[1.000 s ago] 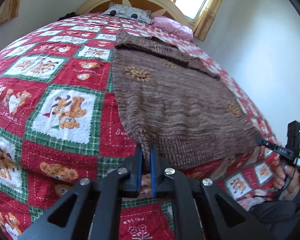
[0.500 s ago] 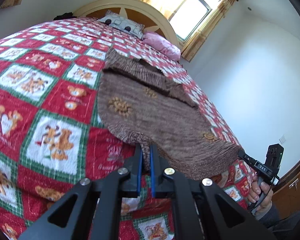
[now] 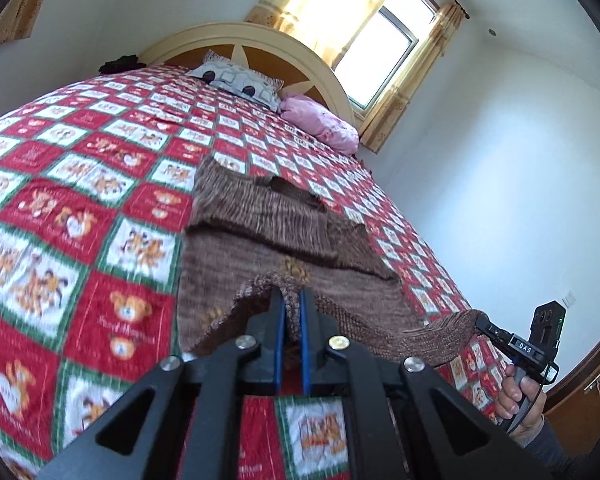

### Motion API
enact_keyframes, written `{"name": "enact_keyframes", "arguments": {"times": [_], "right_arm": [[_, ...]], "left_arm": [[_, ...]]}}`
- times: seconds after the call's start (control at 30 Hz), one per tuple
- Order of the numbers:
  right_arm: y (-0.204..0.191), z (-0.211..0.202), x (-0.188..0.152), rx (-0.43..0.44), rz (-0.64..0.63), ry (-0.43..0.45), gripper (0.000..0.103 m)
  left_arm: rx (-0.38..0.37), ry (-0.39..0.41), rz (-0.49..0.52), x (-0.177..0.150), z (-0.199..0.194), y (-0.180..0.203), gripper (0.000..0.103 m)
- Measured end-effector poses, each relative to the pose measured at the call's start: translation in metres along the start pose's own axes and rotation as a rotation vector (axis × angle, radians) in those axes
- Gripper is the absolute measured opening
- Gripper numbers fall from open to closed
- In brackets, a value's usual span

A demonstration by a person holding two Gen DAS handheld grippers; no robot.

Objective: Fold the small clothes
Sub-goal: 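Lift the hem with both tools and fold it up onto the collar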

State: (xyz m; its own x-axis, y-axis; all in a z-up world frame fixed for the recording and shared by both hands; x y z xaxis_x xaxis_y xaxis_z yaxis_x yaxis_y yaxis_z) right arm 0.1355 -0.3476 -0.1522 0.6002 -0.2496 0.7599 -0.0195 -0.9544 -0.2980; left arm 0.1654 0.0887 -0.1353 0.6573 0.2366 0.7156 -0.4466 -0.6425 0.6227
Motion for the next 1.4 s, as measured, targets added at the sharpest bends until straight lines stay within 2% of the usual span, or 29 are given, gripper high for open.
{"name": "enact_keyframes", "arguments": {"times": [0.17, 0.63, 1.0, 1.27, 1.4], "right_arm": [[0.001, 0.024, 0.03, 0.03, 0.044, -0.013, 0.006], [-0.007, 0.091, 0.111, 0.007, 0.042, -0.02, 0.006], [-0.004, 0.166, 0.138, -0.028, 0.054, -0.084, 0.006], [0.006, 0.231, 0.145, -0.068, 0.079, -0.177, 0.006], [0.015, 0.27, 0.152, -0.091, 0.095, -0.255, 0.006]], "left_arm": [[0.01, 0.029, 0.004, 0.031, 0.016, -0.006, 0.007], [0.075, 0.063, 0.029, 0.105, 0.072, -0.033, 0.006], [0.144, 0.005, -0.005, 0.128, 0.128, -0.079, 0.006], [0.189, -0.075, -0.046, 0.138, 0.176, -0.123, 0.006], [0.203, -0.107, -0.071, 0.145, 0.197, -0.141, 0.006]]}}
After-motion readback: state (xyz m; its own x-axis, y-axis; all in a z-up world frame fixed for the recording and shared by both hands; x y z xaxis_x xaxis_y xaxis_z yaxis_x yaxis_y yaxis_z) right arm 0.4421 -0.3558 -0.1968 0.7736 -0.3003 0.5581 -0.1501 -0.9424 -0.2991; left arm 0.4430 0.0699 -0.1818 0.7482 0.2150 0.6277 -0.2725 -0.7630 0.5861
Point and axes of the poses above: each gripper's, at about its wrist camera, not at the fingertips, and z roughly the way its jaws point, y to its right, x to its top, the point moved 2 cm from there along z, roughly the way its jaws point, and after that the axes turned 15 degrees about -x, right-handed, at the moved point
